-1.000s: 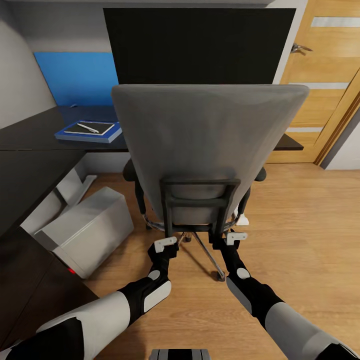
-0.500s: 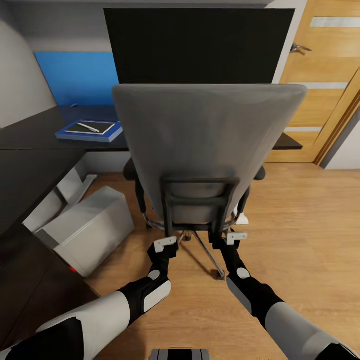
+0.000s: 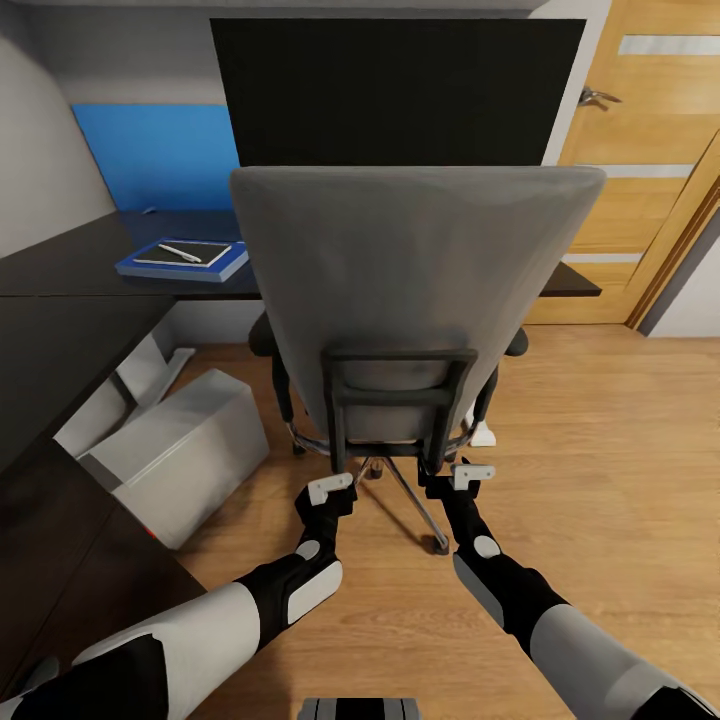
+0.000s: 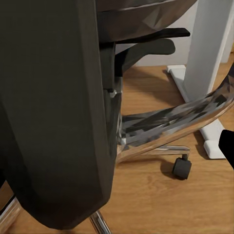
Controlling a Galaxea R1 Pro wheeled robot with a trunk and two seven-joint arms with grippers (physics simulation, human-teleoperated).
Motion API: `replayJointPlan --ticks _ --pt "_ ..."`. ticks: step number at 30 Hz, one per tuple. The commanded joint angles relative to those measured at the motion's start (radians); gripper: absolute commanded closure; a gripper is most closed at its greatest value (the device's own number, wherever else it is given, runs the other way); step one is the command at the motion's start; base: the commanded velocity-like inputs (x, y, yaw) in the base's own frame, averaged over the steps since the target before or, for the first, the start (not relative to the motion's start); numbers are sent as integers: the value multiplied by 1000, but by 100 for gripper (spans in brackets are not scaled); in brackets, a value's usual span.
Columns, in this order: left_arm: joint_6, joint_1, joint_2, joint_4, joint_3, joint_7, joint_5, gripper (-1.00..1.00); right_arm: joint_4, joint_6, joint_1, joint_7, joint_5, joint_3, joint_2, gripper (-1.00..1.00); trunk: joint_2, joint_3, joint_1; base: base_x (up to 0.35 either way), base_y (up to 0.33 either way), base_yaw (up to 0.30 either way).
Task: In the bedroom, organize the workspace by keeping the computer under the desk, ensuring the monitor is on the desk, placing the keyboard on the desk next to the monitor, placing the mouse on the desk next to the keyboard, moving the folder from the swivel chair onto the desk next to the mouse, stacking the notebook on top of the folder with the pen on top of the notebook, and positioning the swivel chair next to the desk.
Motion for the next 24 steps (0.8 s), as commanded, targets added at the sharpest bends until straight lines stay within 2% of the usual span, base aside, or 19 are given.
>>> replayJointPlan --ticks 1,5,9,24 --pt "-5 -2 0 -1 -8 6 6 -100 0 -3 -1 -8 -6 8 -1 -100 0 -1 0 -2 0 0" --pt "-5 -2 0 -1 -8 6 6 -100 -1 -3 -1 -8 -7 8 -1 -100 0 -1 0 -22 0 0" --pt "-5 -2 0 -1 -9 6 6 -100 0 -3 -1 -8 -7 8 -1 -100 0 -1 0 -200 0 0" --pt "-5 -2 0 -1 -9 7 6 -100 1 -3 -1 -8 -6 8 -1 -100 0 -1 0 -325 0 0"
